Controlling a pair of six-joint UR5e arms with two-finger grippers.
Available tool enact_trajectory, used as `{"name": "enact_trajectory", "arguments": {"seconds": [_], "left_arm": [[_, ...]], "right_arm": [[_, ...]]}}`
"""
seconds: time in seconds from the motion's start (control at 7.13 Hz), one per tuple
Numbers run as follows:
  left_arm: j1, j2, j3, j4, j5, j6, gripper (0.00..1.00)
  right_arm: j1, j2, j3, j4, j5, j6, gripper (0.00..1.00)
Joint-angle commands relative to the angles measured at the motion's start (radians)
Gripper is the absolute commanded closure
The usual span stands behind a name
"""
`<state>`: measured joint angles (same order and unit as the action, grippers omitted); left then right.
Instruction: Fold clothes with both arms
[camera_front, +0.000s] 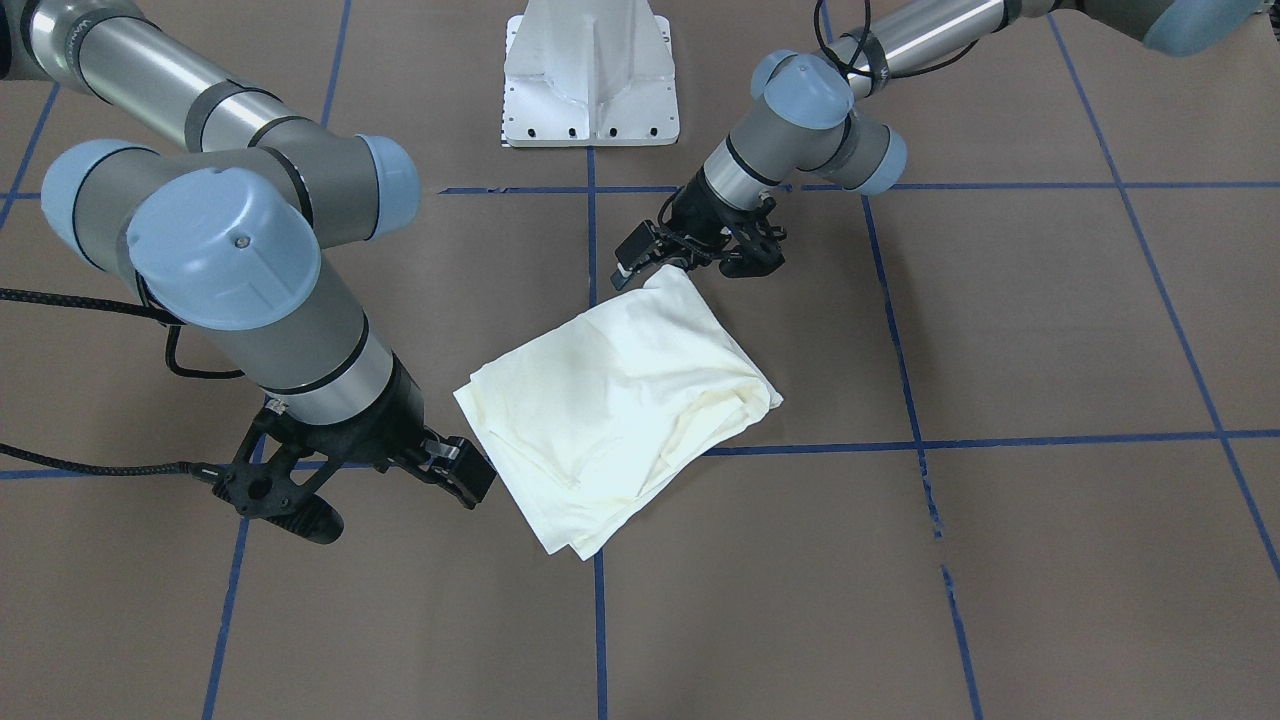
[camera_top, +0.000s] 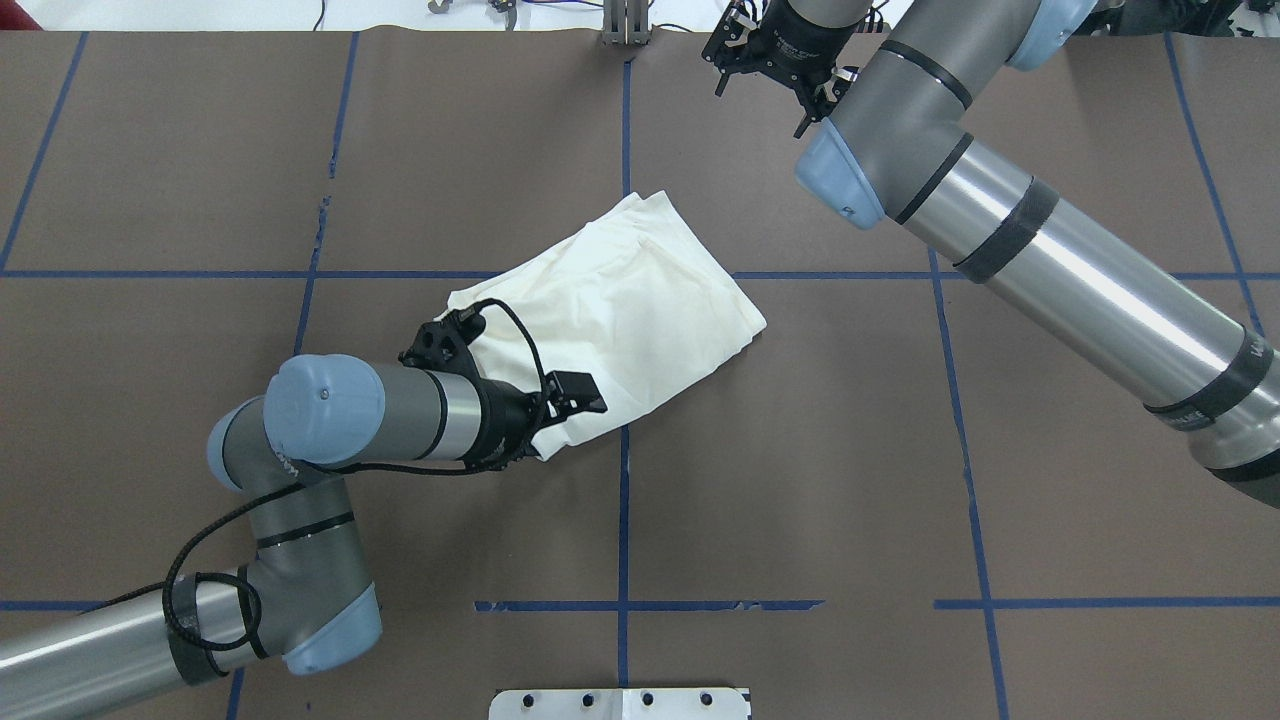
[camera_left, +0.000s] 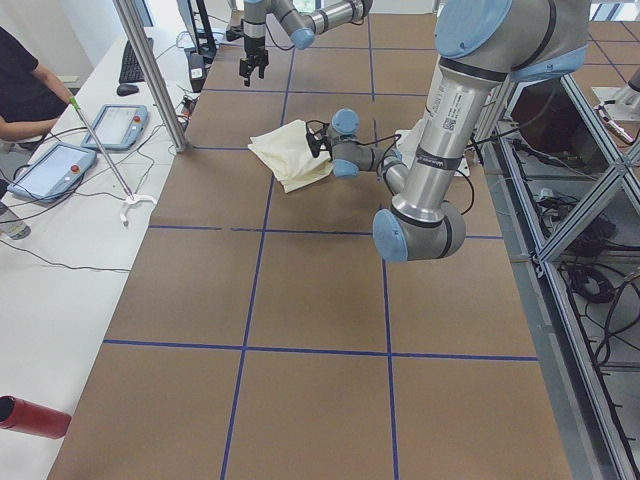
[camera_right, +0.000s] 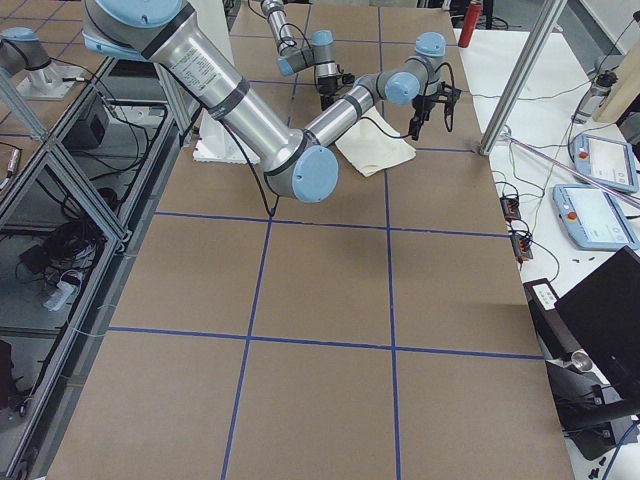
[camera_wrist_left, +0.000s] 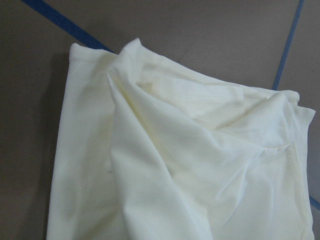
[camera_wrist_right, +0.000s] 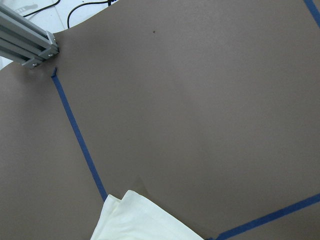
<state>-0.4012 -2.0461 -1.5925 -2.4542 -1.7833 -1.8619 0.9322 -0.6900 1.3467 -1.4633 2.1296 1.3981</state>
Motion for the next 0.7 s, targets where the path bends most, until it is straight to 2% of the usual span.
{"name": "enact_trajectory", "arguments": {"seconds": [0.0,0.28,0.42,0.56], "left_arm": [[0.065,0.001,-0.001,-0.011,0.007,0.007,0.00],[0.074,0.003,-0.029,-0.006,0.004,0.009,0.00],[0.068,0.058,-0.087,-0.003,-0.002,0.016,0.00],[0.047,0.131,-0.169,0.003,-0.020,0.048,0.00]], "right_arm": [[0.016,0.000,-0.001,0.000,0.001,-0.013,0.00],[0.019,-0.002,0.000,0.000,0.001,-0.019,0.00],[0.022,-0.023,0.020,0.000,0.001,-0.045,0.00],[0.030,-0.089,0.088,-0.002,0.001,-0.091,0.00]]}}
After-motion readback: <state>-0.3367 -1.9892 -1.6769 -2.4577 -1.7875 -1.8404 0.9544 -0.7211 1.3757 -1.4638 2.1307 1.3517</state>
